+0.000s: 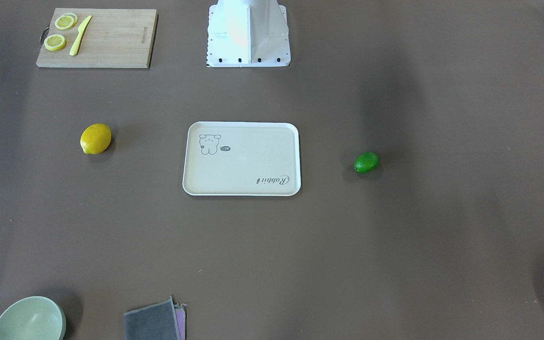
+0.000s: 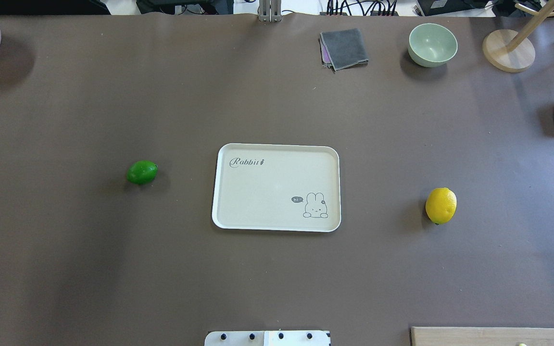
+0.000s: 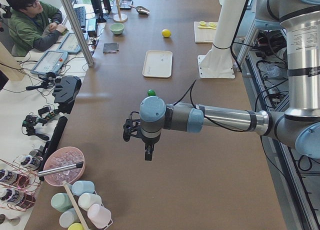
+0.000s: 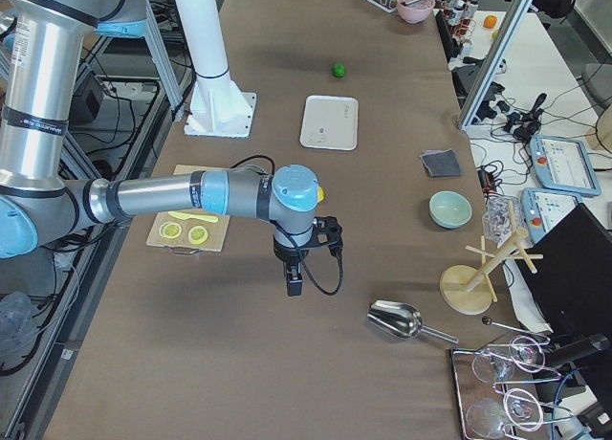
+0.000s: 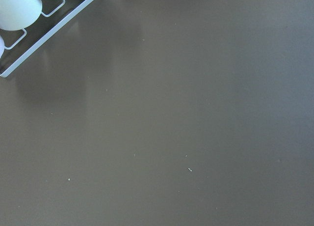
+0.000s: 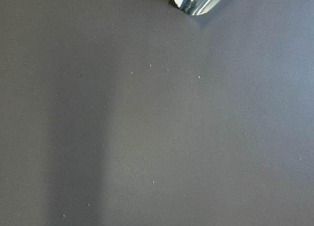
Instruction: Place all lemons on tray
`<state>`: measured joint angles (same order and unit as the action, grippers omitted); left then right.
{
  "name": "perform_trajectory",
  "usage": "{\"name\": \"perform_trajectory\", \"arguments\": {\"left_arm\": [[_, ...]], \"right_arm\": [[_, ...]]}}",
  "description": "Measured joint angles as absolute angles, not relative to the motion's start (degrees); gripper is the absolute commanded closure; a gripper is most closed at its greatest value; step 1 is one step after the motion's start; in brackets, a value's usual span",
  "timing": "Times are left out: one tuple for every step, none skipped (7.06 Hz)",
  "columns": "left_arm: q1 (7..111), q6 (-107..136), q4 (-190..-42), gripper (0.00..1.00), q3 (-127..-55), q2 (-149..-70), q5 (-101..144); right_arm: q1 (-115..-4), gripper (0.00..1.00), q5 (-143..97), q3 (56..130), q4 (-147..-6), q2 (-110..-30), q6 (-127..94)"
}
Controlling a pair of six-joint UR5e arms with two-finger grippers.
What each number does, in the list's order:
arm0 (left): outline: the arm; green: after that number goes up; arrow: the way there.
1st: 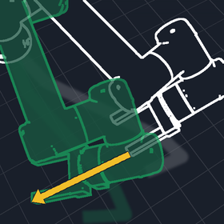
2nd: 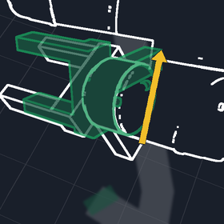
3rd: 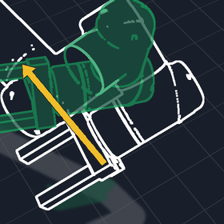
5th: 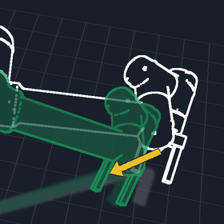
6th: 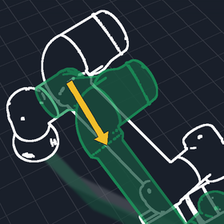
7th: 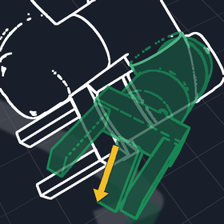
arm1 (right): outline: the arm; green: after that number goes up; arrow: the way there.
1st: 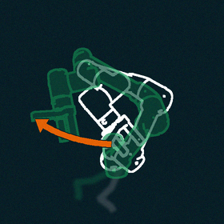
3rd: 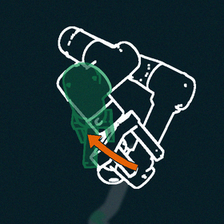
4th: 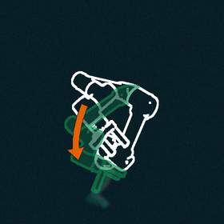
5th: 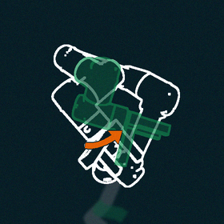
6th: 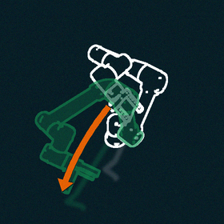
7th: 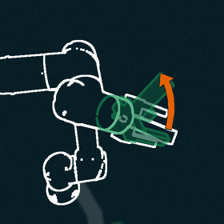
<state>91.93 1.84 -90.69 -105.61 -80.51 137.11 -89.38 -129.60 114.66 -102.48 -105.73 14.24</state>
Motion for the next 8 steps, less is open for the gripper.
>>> {"name": "perform_trajectory", "arguments": {"left_arm": [[91.9, 1.8, -90.7, 0.00, -105.7, -80.4, 137.1], [91.9, 1.8, -90.7, 0.00, -105.9, -80.2, 137.1], [91.9, 1.8, -90.7, 0.00, -106.1, -80.2, 137.1], [91.8, 1.8, -90.9, 0.00, -106.1, -80.3, 136.8], [91.8, 1.7, -91.8, 0.00, -106.3, -80.6, 136.7], [91.8, 1.7, -94.0, 0.00, -106.4, -80.8, 136.7], [91.9, 1.8, -98.5, 0.00, -106.0, -81.0, 136.8], [91.9, 2.1, -103.8, 0.00, -104.8, -82.3, 136.7]], "right_arm": [[-89.4, 0.00, -129.6, 114.7, -102.5, -105.7, 14.2], [-89.4, 0.00, -129.6, 114.7, -102.4, -105.7, 14.2], [-89.4, 0.00, -129.6, 114.7, -102.5, -105.7, 14.2], [-89.4, 0.00, -129.6, 114.7, -102.5, -105.7, 14.2], [-89.4, 0.00, -129.7, 114.7, -102.4, -105.7, 14.2], [-89.4, 0.00, -130.0, 114.7, -102.0, -105.6, 14.2], [-89.4, 0.00, -131.4, 114.6, -100.3, -105.6, 14.1], [-89.4, 0.00, -133.6, 114.4, -98.0, -105.7, 14.0]]}}
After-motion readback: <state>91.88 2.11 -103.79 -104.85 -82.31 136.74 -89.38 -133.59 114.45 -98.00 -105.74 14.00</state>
